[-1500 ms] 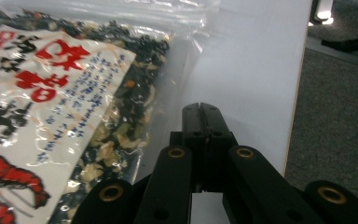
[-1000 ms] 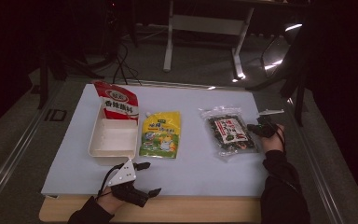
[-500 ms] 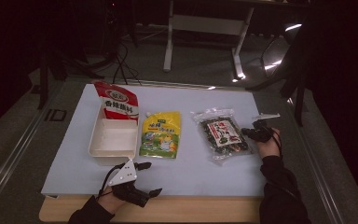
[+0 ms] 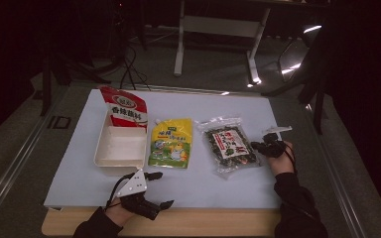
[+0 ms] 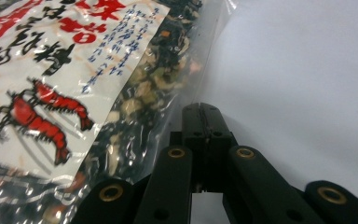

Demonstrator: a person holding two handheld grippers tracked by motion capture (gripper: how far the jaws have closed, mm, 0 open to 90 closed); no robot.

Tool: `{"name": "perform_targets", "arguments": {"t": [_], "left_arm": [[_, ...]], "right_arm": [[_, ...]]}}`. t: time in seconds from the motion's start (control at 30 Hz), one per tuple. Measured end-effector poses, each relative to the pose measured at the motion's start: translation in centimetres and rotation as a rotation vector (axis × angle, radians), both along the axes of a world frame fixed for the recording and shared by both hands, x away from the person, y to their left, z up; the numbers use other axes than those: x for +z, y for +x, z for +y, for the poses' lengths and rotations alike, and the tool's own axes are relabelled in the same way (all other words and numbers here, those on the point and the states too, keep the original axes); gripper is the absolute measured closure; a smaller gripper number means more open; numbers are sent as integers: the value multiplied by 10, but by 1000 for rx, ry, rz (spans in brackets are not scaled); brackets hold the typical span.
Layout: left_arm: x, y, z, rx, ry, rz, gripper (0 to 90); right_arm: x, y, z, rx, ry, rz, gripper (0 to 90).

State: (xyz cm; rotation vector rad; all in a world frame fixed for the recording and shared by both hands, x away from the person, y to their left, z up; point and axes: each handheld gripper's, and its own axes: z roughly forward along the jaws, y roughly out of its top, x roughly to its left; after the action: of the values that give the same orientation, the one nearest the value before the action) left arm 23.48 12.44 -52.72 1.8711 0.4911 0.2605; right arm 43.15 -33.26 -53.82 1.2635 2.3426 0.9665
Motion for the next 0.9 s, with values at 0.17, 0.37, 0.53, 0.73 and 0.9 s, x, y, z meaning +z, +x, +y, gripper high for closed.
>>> {"name": "perform_targets", "arguments": {"t": [0.17, 0.37, 0.53, 0.73, 0.9], "left_arm": [[0, 0, -1, -3, 1, -1, 66], [0, 1, -1, -6, 0, 1, 66], [0, 1, -2, -14, 5, 3, 66], [0, 2, -3, -18, 4, 3, 66], [0, 2, -4, -23, 6, 2, 66]], "right_arm": [[0, -9, 7, 27, 4, -1, 900], [-3, -20, 12, 45, 44, 4, 900], [-3, -31, 14, 58, 57, 8, 900], [2, -41, 27, 94, 35, 5, 900], [1, -46, 35, 116, 30, 11, 900]]}}
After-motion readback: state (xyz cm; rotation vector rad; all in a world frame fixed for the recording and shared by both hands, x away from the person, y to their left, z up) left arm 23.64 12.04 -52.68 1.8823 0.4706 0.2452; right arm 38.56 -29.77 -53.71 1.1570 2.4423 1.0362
